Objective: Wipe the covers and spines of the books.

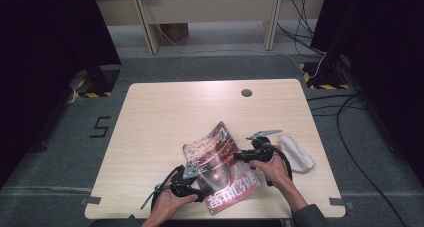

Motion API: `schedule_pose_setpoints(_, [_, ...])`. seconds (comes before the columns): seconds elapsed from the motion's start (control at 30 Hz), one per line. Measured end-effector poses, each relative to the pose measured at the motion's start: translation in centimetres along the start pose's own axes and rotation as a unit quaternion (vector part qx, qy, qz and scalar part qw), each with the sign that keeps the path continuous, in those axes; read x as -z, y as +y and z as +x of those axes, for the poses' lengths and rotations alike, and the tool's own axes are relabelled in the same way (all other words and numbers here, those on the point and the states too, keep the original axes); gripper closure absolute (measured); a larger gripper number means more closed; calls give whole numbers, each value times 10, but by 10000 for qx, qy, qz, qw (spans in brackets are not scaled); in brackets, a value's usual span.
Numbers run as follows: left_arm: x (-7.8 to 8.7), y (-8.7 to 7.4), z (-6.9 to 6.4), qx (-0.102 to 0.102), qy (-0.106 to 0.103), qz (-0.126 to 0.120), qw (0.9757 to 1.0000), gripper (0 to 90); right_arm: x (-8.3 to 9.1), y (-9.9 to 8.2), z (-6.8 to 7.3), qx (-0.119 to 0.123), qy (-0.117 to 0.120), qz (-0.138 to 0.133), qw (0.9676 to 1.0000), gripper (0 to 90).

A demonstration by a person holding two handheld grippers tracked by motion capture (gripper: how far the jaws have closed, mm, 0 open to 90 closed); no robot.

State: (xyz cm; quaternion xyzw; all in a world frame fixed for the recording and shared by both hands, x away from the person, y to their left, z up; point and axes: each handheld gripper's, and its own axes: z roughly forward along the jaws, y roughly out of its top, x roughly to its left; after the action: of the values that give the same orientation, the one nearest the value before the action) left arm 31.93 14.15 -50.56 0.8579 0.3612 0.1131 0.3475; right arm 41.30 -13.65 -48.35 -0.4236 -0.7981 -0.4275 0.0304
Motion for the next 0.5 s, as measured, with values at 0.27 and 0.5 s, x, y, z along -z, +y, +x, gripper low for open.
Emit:
schedule_pose_setpoints(0.27, [0, 0, -2, -27, 43, -14, 10000, 257, -4, 4, 0, 170, -63, 133, 9997, 742])
schedule_pose_setpoints(0.5, [2, 0, 0, -63, -53, -44, 10000, 273, -3, 6, 4, 589, -100, 200, 9980, 785])
